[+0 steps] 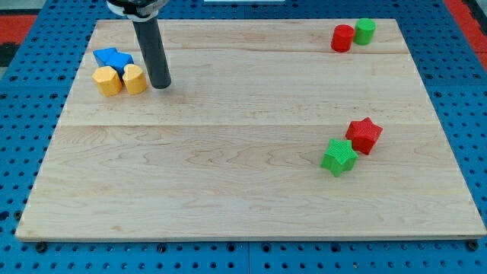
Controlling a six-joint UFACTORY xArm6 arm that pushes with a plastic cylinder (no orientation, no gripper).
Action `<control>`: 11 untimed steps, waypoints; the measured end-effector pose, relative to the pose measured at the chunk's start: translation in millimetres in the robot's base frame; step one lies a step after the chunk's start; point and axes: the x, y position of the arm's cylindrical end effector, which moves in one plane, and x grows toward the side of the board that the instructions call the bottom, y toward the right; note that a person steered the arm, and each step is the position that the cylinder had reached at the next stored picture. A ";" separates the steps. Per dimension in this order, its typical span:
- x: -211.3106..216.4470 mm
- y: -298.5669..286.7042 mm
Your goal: Point your arm towards center right
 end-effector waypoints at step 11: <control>71.2 362.0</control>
